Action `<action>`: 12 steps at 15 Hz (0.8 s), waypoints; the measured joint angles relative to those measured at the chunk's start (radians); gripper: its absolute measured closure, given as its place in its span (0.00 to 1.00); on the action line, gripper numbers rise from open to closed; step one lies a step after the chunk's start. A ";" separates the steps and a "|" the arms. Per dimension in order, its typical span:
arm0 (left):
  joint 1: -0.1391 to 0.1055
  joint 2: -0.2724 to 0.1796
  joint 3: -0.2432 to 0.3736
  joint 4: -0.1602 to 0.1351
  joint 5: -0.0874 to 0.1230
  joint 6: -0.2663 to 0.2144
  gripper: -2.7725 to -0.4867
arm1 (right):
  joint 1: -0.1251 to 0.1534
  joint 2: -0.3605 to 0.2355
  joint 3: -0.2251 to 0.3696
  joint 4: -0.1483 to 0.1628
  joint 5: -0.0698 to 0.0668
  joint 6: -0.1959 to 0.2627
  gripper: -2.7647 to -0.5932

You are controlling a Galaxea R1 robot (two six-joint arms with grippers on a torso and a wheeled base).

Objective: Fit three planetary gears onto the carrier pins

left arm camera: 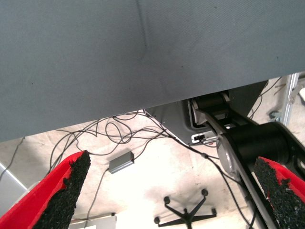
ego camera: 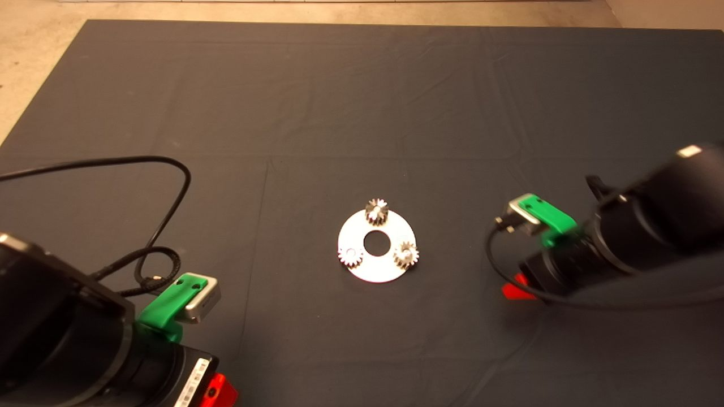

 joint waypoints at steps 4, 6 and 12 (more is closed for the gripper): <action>0.000 0.020 0.000 0.000 0.000 -0.066 0.07 | 0.004 -0.046 0.089 0.098 0.000 0.154 0.20; 0.000 0.049 0.001 0.000 -0.001 -0.108 0.07 | 0.013 -0.036 0.104 0.140 0.000 0.186 0.20; 0.000 0.140 0.001 0.000 0.000 -0.216 0.07 | 0.016 0.105 0.121 0.193 0.004 0.323 0.20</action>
